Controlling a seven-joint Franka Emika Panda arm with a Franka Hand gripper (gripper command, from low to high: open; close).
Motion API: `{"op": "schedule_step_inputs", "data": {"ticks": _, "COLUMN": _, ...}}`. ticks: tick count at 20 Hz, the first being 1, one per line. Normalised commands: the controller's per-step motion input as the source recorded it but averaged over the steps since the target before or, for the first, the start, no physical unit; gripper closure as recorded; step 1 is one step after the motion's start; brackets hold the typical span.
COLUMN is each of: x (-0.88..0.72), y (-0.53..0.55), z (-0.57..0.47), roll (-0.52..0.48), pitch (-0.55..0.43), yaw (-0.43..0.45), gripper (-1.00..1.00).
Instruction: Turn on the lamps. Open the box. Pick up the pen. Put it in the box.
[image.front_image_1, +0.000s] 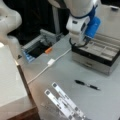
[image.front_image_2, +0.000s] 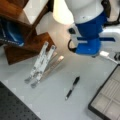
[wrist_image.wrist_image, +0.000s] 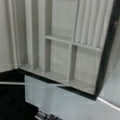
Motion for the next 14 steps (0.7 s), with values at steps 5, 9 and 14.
{"op": "schedule_step_inputs", "data": {"ticks": 5, "x": 0.12, "y": -0.39, "z": -0.14, "roll": -0.377, "pitch": -0.104, "yaw": 0.221, "gripper": -1.00}}
{"op": "schedule_step_inputs", "data": {"ticks": 9, "x": 0.11, "y": -0.33, "z": -0.18, "roll": -0.379, "pitch": -0.111, "yaw": 0.210, "gripper": -1.00}}
{"op": "schedule_step_inputs", "data": {"ticks": 14, "x": 0.09, "y": -0.25, "z": -0.24, "roll": -0.330, "pitch": -0.112, "yaw": 0.177, "gripper": -1.00}}
